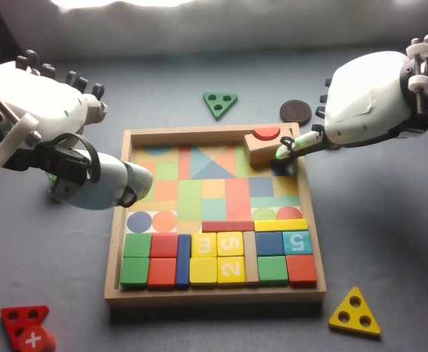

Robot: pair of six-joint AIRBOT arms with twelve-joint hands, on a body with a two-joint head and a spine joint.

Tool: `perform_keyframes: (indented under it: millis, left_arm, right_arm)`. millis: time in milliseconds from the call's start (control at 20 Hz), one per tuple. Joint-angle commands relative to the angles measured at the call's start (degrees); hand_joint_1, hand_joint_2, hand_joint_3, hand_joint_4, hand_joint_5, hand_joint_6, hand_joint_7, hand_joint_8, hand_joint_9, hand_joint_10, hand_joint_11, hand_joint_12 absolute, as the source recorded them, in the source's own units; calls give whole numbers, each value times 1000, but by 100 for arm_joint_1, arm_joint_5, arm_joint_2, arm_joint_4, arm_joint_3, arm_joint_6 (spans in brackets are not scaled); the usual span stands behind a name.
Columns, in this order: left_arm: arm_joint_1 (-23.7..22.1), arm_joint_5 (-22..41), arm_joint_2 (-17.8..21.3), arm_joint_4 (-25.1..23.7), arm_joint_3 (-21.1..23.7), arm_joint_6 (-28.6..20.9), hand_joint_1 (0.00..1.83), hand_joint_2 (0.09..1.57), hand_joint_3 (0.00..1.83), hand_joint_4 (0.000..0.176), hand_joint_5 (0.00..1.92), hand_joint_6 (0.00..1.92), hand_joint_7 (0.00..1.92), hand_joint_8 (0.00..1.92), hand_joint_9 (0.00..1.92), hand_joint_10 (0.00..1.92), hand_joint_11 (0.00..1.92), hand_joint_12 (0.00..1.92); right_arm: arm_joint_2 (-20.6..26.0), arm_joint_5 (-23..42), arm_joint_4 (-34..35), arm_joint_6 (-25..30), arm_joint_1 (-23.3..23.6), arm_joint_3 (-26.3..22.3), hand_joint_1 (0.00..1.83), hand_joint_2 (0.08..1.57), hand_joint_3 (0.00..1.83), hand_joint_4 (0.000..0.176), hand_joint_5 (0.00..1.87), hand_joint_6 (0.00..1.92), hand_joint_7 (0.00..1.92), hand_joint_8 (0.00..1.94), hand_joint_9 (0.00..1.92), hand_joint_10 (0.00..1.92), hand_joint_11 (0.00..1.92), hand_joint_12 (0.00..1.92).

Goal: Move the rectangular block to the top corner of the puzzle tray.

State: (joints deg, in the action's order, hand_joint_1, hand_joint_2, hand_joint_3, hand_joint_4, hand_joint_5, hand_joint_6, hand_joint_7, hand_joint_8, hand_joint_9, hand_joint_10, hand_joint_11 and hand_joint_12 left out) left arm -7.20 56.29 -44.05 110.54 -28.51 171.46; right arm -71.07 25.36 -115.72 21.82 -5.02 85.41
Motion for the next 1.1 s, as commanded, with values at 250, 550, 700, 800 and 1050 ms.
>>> perform_keyframes:
  millis: [250,550,700,800,1050]
  left_arm:
    - [-50,-5,64,-458,17,28,0,1178,0,0,195,2,193,3,160,4,0,252]
    - [-50,-5,64,-457,17,28,0,1196,0,0,190,2,185,4,157,3,0,246]
    - [-50,-6,64,-448,17,28,0,1195,0,0,196,1,186,1,154,2,0,231]
    - [-51,-6,64,-443,17,28,0,1181,0,0,192,4,183,3,149,3,0,237]
    - [-51,-7,64,-442,17,28,0,1178,0,0,187,3,179,3,144,3,0,217]
  right_arm:
    - [7,-380,142,-48,-47,93,1831,956,298,0,110,0,1339,1941,1401,1921,1437,1921]
    - [-86,-479,150,-49,-42,227,1831,930,322,0,125,8,1368,1941,1426,1921,1483,1921]
    - [-82,-317,151,-60,-28,203,1823,933,310,0,79,5,1350,1941,1407,1921,1411,1921]
    - [-76,-199,151,-61,42,147,1820,925,302,0,130,14,1357,1941,1404,1921,1422,1921]
    - [-74,-58,146,-63,227,-34,1831,922,367,0,88,1,1363,1941,1406,1921,1423,1921]
